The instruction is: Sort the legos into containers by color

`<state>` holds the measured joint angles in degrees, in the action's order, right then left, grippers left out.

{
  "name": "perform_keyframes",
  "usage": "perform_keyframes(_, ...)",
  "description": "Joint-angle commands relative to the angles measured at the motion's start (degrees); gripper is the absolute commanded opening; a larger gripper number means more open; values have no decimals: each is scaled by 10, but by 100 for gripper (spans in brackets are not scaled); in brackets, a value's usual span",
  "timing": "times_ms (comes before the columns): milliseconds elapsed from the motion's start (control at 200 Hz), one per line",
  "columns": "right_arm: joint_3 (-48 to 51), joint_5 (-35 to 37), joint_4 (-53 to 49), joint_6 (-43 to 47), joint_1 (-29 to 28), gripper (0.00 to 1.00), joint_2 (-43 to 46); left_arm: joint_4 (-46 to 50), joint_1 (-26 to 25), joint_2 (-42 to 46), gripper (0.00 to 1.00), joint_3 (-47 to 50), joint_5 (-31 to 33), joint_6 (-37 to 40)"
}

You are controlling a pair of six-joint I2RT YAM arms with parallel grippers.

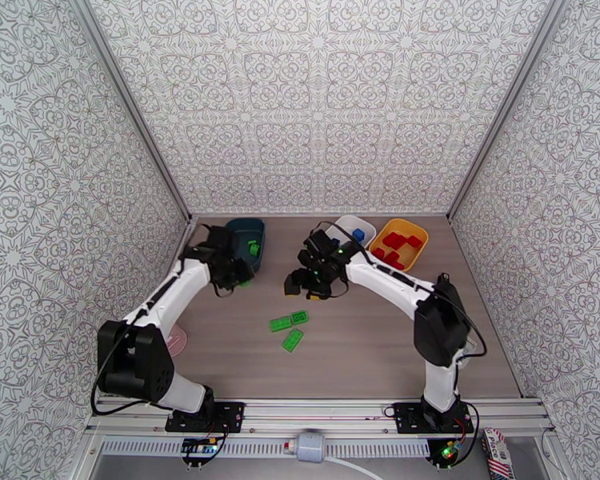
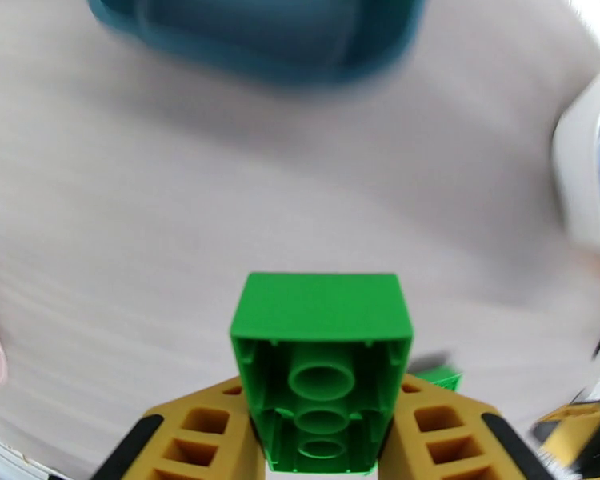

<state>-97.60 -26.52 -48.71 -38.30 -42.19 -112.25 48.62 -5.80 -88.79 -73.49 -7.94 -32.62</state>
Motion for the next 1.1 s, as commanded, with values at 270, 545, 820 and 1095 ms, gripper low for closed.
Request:
perform_keyframes(270, -143, 19, -115, 62, -1, 75, -68, 74, 81, -205, 56, -246, -39, 68)
perform_keyframes(545, -70, 56, -108, 61, 16, 78, -25, 91, 41, -188, 77, -265, -24, 100)
perform_keyframes(820, 97, 68, -58, 42, 43, 80, 72, 46, -75, -73, 82, -104, -27, 166)
perform_keyframes(1095, 286, 82, -24, 20, 68, 83, 208, 40, -243, -59, 82, -8, 7, 222)
